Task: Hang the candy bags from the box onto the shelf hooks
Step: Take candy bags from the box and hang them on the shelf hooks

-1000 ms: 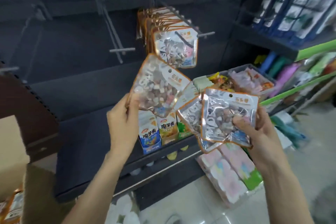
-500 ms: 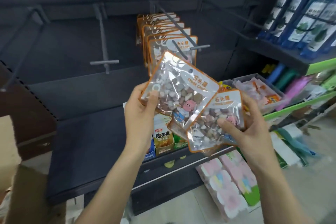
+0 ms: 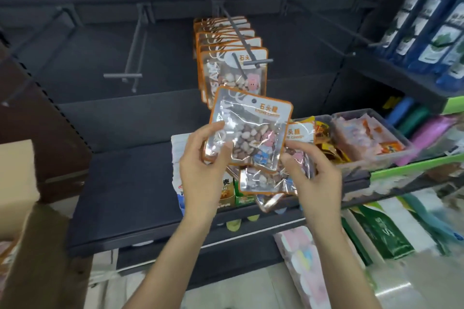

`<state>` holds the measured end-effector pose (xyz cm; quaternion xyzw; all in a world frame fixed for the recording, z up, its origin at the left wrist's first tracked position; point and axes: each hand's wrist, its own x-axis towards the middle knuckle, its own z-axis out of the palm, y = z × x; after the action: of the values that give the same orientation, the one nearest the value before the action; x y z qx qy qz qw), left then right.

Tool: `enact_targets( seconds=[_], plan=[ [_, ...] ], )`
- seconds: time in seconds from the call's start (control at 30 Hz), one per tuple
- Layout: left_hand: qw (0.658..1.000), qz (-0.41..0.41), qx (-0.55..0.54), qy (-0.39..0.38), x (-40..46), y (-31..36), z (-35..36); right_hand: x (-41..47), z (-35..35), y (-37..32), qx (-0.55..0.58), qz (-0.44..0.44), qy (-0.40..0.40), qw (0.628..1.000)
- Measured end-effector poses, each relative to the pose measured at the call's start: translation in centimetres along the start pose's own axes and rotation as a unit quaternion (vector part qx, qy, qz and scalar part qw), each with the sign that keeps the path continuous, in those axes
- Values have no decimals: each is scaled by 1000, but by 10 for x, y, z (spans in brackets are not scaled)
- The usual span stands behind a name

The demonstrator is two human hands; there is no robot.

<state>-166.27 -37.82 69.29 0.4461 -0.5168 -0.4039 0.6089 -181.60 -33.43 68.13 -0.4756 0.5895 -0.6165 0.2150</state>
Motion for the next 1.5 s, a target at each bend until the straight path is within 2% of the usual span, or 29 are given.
enact_targets(
  seconds=[0.13,0.27,0.53,0.83,1.0,1.17,1.33,1.5],
  plan=[
    [1000,4,-27,-7,-9,4,1,10,-3,-6,34,-5,8,999],
    [997,51,-36,-39,-12,14,0,18,-1,-17,31,-41,14,999],
    [988,99,101,-64,23,23,-4,55,14,-20,12,-56,6,998],
    [983,107,134,-65,40,14,0,65,21,-10,9,-24,13,1000],
    [975,116,186,-44,74,5,4,71,23,-7,-32,-24,5,999],
    [960,161,228,-29,113,-9,14,61,-2,4,-80,5,4,997],
    [936,208,286,-6,132,-16,21,50,-19,3,-20,19,-8,1000],
    [938,208,278,-4,132,-21,15,45,-13,-6,96,55,-26,993]
  ],
)
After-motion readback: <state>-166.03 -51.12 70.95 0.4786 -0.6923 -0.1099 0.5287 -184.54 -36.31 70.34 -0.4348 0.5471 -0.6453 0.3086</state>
